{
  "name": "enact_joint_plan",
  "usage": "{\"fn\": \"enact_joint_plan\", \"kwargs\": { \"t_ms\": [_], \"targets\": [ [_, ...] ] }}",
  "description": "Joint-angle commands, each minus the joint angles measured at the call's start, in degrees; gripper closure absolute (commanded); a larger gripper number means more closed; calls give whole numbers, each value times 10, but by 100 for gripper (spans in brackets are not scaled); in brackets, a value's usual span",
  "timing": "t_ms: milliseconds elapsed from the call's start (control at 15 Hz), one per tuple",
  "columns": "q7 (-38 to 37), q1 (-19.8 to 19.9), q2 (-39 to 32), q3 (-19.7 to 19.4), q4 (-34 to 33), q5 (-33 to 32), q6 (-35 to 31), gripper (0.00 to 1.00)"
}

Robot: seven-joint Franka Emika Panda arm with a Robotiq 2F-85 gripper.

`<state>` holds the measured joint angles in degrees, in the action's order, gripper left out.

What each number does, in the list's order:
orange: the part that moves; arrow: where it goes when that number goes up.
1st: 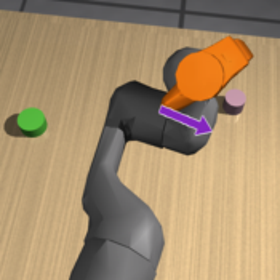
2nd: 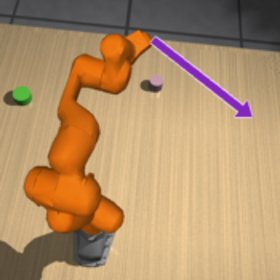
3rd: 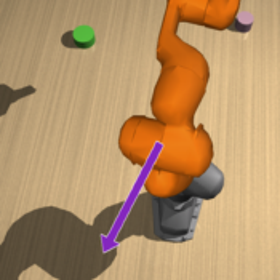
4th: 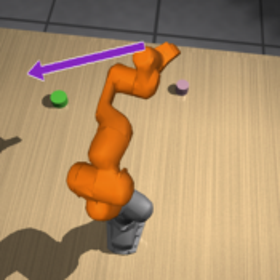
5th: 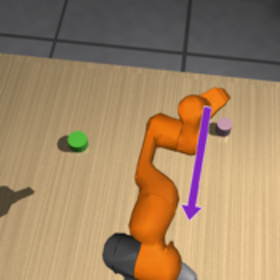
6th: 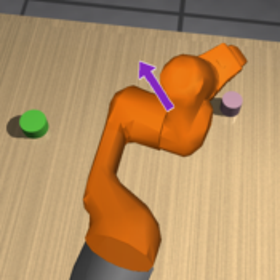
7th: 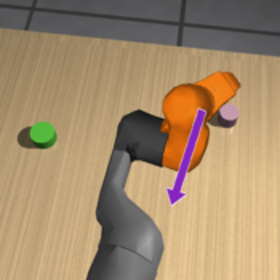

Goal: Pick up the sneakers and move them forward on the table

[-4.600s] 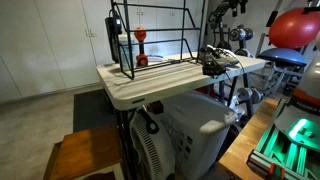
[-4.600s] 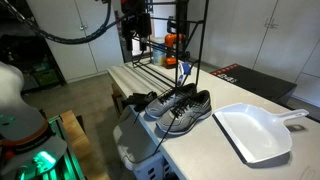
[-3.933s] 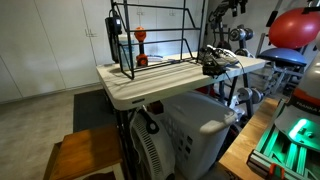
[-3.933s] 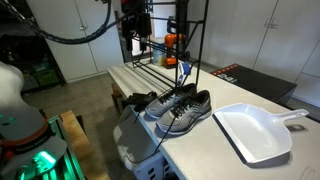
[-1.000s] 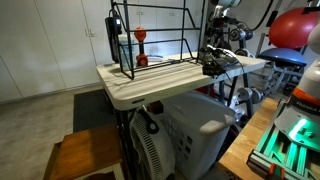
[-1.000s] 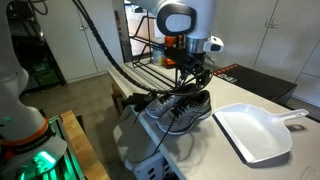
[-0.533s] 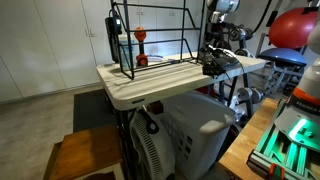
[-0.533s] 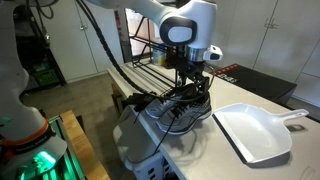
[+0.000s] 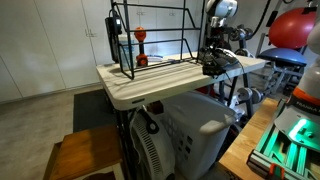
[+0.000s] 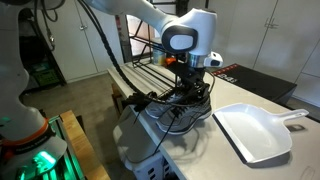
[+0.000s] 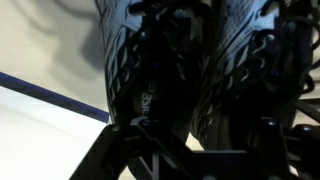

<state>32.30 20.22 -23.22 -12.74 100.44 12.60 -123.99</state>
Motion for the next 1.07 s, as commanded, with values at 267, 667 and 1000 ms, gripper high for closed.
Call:
{"fn": "enact_joint_plan", "kwargs": {
  "t_ms": [267,667,1000],
  "targets": [
    [-37,3,-8,18,-4,-46,-20,53],
    [-39,7,11,28,-10,-49,-9,96],
    [-17,27,25,45,-56,9,22,96]
  ]
}}
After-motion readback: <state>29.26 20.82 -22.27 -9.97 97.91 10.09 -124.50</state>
